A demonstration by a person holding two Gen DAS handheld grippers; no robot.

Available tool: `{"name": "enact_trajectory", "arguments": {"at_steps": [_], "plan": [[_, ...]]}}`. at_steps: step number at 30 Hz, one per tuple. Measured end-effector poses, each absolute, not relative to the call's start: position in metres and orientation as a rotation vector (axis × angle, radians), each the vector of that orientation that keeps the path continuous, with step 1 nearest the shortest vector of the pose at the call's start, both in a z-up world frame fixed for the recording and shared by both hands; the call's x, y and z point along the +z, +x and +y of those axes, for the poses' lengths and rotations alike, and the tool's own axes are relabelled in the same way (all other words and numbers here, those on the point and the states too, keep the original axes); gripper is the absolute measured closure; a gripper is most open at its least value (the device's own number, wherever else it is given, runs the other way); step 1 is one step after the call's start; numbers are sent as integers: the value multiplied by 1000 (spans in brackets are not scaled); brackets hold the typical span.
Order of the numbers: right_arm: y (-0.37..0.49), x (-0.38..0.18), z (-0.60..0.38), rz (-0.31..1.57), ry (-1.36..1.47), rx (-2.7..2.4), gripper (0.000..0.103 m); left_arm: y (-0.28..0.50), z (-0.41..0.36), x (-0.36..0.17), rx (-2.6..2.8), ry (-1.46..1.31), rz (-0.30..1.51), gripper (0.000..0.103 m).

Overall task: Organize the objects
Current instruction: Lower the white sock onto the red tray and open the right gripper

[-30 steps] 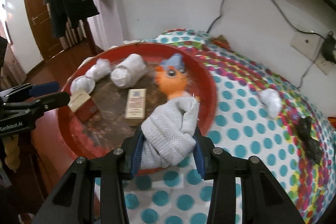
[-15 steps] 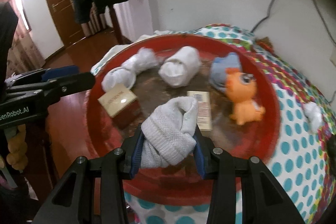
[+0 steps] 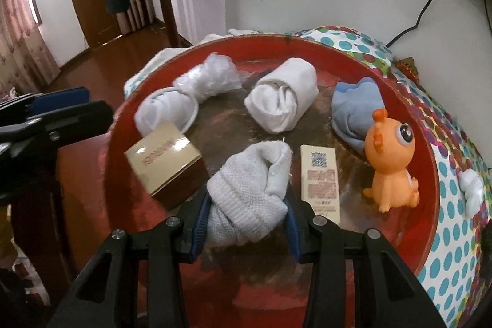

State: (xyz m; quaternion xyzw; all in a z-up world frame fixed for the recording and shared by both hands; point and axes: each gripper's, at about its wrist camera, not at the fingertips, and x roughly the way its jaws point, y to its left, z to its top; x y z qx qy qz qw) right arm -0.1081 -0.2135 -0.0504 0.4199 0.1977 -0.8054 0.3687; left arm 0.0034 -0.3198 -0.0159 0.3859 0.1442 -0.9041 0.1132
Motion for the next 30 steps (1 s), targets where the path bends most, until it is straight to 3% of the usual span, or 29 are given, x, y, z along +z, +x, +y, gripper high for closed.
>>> {"name": "enact_trajectory", "arguments": {"at_steps": [10, 18, 30], "plan": [[-123, -52, -207, 483, 1097, -2109, 59, 1, -316, -18, -2621, 1141, 366, 42], [-114, -39, -202, 473, 1057, -2119, 44, 1, -310, -17, -2611, 1143, 318, 42], [-99, -5, -151, 394, 979, -2158, 39, -3, -302, -19, -2600, 1151, 243, 42]]}}
